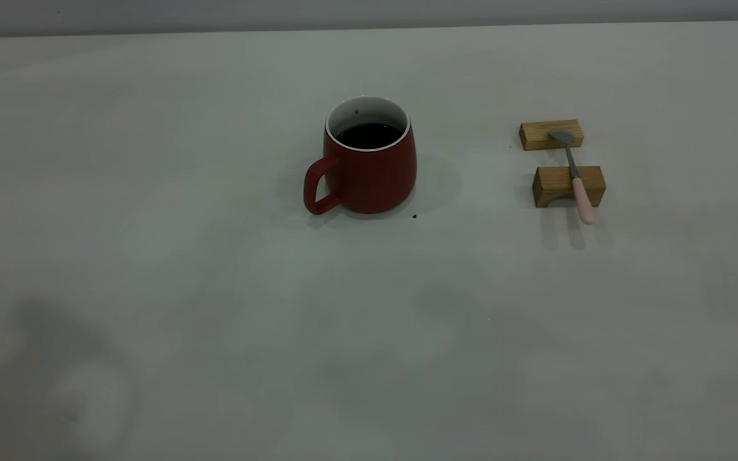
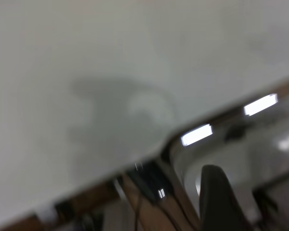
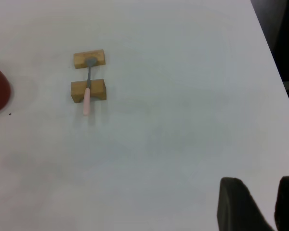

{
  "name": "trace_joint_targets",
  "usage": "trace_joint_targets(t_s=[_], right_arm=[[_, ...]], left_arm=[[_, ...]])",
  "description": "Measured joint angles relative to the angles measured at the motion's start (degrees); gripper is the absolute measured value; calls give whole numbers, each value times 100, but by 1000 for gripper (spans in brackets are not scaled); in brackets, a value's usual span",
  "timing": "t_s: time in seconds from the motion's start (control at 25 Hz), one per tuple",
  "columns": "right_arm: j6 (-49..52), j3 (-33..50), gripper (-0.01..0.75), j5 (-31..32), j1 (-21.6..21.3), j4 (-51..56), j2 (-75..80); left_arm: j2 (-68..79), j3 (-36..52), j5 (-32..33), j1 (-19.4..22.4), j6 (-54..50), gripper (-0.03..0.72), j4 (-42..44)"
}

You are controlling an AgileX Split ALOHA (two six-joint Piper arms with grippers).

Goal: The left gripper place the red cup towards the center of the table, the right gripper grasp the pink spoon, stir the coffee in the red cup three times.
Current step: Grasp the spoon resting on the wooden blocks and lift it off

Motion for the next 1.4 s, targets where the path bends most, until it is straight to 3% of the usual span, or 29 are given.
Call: trace_joint_targets(t_s=[0.2,0.44,0.84,1.16,1.4], right_arm=[[0,0,238,0,0,0,0],[0,0,238,0,0,0,0],[0,0,238,0,0,0,0],[0,0,238,0,0,0,0],[0,-32,260,-110,0,374,163]], left_arm=[[-1131,1635,-258,0,-362,446,90],[-2317,2691,-358,0,-595,446,306],[-4503,2752,-341,35,-836,446,326],[-6125,2752,-227,813,-842,446,337],[-6153,2752,-206,932,-842,446,324]])
